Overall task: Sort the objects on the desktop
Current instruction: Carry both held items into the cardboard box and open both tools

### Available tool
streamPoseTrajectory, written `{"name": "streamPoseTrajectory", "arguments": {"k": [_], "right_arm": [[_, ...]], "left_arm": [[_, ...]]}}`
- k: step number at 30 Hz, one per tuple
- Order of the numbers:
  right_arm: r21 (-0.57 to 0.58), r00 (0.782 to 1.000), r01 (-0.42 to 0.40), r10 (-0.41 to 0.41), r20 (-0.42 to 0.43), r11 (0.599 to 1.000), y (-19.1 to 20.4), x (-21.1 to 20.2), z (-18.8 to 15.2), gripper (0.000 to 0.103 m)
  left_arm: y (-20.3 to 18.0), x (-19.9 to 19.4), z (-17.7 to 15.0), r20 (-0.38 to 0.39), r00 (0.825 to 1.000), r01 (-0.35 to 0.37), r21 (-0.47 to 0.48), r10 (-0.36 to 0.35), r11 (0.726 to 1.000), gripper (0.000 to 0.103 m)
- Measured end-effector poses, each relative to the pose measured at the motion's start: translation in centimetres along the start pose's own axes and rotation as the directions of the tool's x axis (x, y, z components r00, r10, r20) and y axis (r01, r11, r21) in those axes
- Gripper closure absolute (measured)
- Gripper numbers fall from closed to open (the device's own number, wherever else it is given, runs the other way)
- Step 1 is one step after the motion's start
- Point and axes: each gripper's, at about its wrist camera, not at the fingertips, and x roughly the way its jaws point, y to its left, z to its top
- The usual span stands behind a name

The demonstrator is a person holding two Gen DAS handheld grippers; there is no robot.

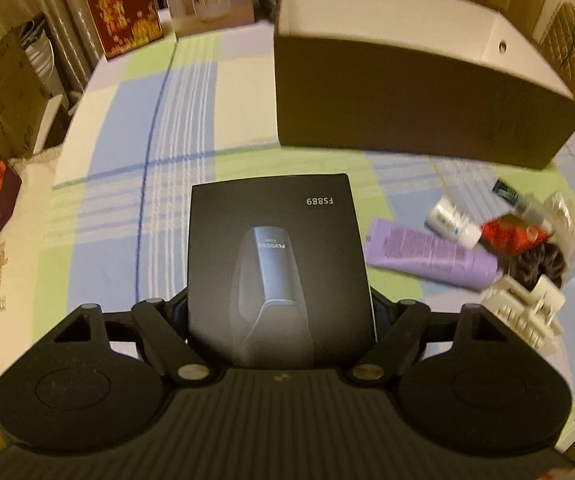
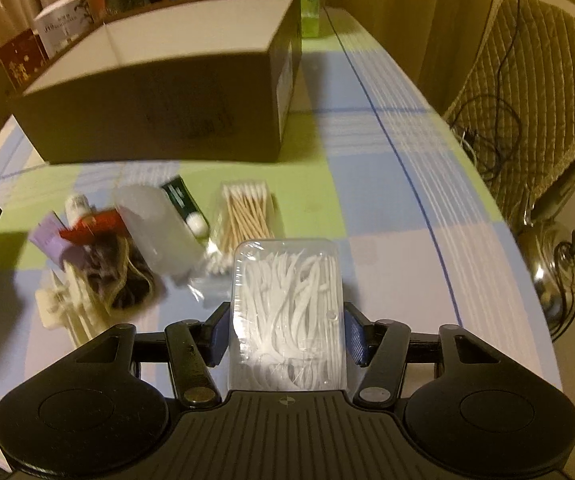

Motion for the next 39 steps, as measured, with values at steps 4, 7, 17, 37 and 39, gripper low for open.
{"name": "streamPoseTrajectory", "arguments": {"k": [4, 7, 17, 37, 39], "right_arm": [[0.01, 0.998, -0.047, 0.046, 0.035, 0.999, 0.5, -1.3, 1.8, 0.049], [-0.01, 0.994, -0.074, 0.074, 0.074, 0.997, 1.3, -2.1, 3.7, 0.049], [-0.067, 0.968, -0.146, 0.156, 0.198, 0.987, 4.3, -2.3, 12.1, 0.049], [-0.018, 0.991, -0.062, 0.064, 0.121, 0.998, 3.6, 11.7, 23.9, 0.049], [-0.014, 0.993, -0.055, 0.056, 0.105, 0.998, 3.6, 12.7, 24.2, 0.049]], "left_arm": [[0.4, -1.2, 1.8, 0.051, 0.998, 0.021, 0.013, -0.022, 1.0, 0.026], [0.1, -2.1, 3.5, 0.092, 0.995, 0.043, 0.031, -0.046, 0.999, 0.026], [-1.9, -3.5, 12.8, 0.227, 0.964, 0.115, 0.116, -0.139, 0.987, 0.026], [-6.9, 11.9, 27.3, 0.036, 0.993, 0.103, 0.15, -0.11, 0.983, 0.025], [-7.2, 13.2, 27.6, 0.028, 0.995, 0.092, 0.163, -0.098, 0.982, 0.025]]}}
